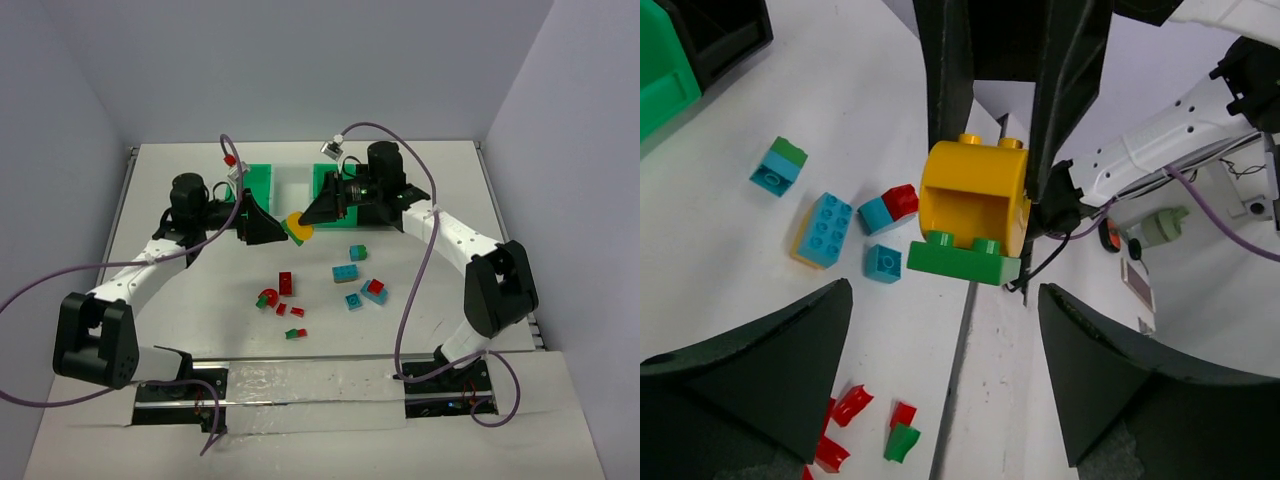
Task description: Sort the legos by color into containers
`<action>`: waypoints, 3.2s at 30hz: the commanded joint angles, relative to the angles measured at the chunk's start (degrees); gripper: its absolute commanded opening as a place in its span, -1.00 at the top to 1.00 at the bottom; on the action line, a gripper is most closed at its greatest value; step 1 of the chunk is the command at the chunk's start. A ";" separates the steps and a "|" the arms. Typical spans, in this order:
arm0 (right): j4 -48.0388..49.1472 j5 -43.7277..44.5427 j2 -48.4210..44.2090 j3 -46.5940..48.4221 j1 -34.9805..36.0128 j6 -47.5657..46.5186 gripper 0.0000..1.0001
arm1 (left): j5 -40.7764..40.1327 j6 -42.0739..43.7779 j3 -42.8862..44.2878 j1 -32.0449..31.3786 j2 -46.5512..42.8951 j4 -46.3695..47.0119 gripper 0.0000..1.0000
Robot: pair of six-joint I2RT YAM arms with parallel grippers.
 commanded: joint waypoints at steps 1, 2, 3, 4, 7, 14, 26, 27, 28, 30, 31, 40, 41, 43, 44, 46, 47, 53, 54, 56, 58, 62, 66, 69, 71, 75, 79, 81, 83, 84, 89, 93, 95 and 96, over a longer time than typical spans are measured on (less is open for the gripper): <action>5.82 -1.20 -4.59 -1.03 0.50 1.61 1.00 | 2.25 -5.99 2.56 -1.12 1.05 7.54 -0.65; 6.54 -1.26 -4.67 -1.31 0.56 2.03 1.00 | 2.37 -6.78 2.48 -1.34 1.26 8.29 -0.63; 7.52 -1.26 -4.74 -1.60 0.59 2.66 1.00 | 2.60 -8.15 2.12 -1.44 1.38 9.77 -0.59; 7.93 -1.26 -4.74 -1.71 0.69 3.07 1.00 | 2.70 -9.12 1.71 -1.59 1.58 10.94 -0.55; 8.22 -1.26 -4.74 -1.76 0.92 3.10 1.00 | 3.11 -13.67 0.50 -1.59 1.68 16.62 -0.44; 8.36 -0.75 -4.40 -2.09 0.92 2.99 1.00 | 3.89 -19.86 -1.30 -1.67 1.50 24.74 -0.41; 10.95 -0.82 -4.48 -2.02 0.97 5.30 1.00 | 5.14 -17.13 -1.17 -1.76 1.98 21.59 0.19; 10.95 -0.82 -4.48 -2.03 0.84 5.30 1.00 | 5.22 -16.91 -0.95 -1.75 2.13 21.28 0.24; 11.04 -0.82 -4.48 -2.12 0.92 5.30 1.00 | 5.40 -16.80 -0.87 -1.67 2.22 20.94 0.30; 11.11 -0.65 -4.57 -2.37 0.82 5.12 1.00 | 5.92 -15.91 -0.59 -1.75 2.39 19.61 0.56; 10.81 -0.57 -4.64 -2.38 0.59 4.82 1.00 | 6.23 -14.62 -0.14 -1.68 2.54 18.62 0.75; 6.55 -1.62 -5.97 -1.14 -7.49 1.65 1.00 | 5.34 11.41 4.75 -0.02 1.77 -14.36 1.00; 5.70 -1.83 -6.10 -0.70 -8.50 0.71 1.00 | 4.99 13.95 4.85 0.66 1.69 -17.23 1.00; 3.52 -1.88 -6.57 -0.24 -10.85 -0.66 1.00 | 4.12 18.24 5.22 2.02 1.60 -21.44 1.00; 1.67 -1.88 -6.67 0.27 -11.59 -2.05 1.00 | 3.33 21.15 5.70 2.54 1.67 -24.41 1.00; -2.80 -1.36 -6.64 1.53 -14.26 -6.43 1.00 | 0.93 26.24 7.66 4.78 2.13 -29.67 1.00; -5.03 -0.50 -6.55 2.16 -15.33 -8.74 1.00 | -1.06 28.02 8.79 5.31 2.39 -31.53 1.00; -29.06 28.91 -2.99 12.75 -17.32 -29.74 1.00 | -31.42 33.99 17.26 6.77 3.94 -32.29 1.00; -29.67 33.23 -2.35 13.55 -17.35 -30.93 1.00 | -35.18 34.28 18.45 6.77 4.30 -31.56 1.00; -30.00 39.95 -0.72 14.58 -17.09 -33.58 1.00 | -40.41 35.03 20.93 6.68 5.60 -30.52 0.99; -29.84 46.92 1.75 16.29 -17.01 -34.78 1.00 | -45.46 35.13 23.44 6.59 7.63 -29.30 0.99; -30.42 52.57 6.26 18.67 -16.93 -35.38 1.00 | -49.89 35.10 26.18 6.41 11.61 -27.39 1.00; -28.69 54.84 10.83 19.82 -16.59 -35.46 1.00 | -52.77 34.82 28.45 6.05 15.67 -24.53 1.00; -27.16 55.82 13.02 19.67 -16.15 -35.73 1.00 | -53.64 34.77 29.57 5.65 18.54 -23.39 1.00; -26.97 56.64 14.42 20.28 -15.89 -36.20 0.98 | -54.22 34.91 31.01 5.34 20.12 -23.12 0.99; -26.63 57.79 16.30 21.35 -15.52 -36.44 0.81 | -55.16 35.42 33.14 4.66 23.03 -23.48 1.00; -26.62 59.10 18.10 22.60 -15.11 -36.79 0.07 | -56.38 36.06 34.58 3.90 25.72 -23.00 0.98; -26.94 59.43 18.78 23.30 -14.95 -36.75 -0.18 | -56.57 36.31 35.14 3.82 26.58 -23.09 0.97; -27.63 59.38 19.21 24.33 -14.78 -36.45 -0.56 | -56.92 36.39 36.04 3.65 27.61 -23.30 0.94; -27.85 59.23 18.99 24.58 -14.70 -36.34 -0.69 | -57.00 36.51 36.27 3.55 27.84 -23.40 0.92; -29.39 57.19 16.33 25.37 -13.88 -35.42 -0.95 | -57.83 36.73 38.15 2.79 29.51 -24.08 0.72; -31.61 54.22 12.93 25.23 -13.50 -34.78 -0.98 | -57.98 36.15 39.38 2.55 30.51 -25.36 0.39; -32.50 52.26 10.21 23.67 -13.13 -34.96 -0.99 | -57.89 35.86 39.56 2.41 30.60 -25.96 0.14; -33.07 51.23 8.70 22.70 -12.93 -35.51 -0.99 | -57.93 35.78 39.65 2.29 30.52 -26.15 0.04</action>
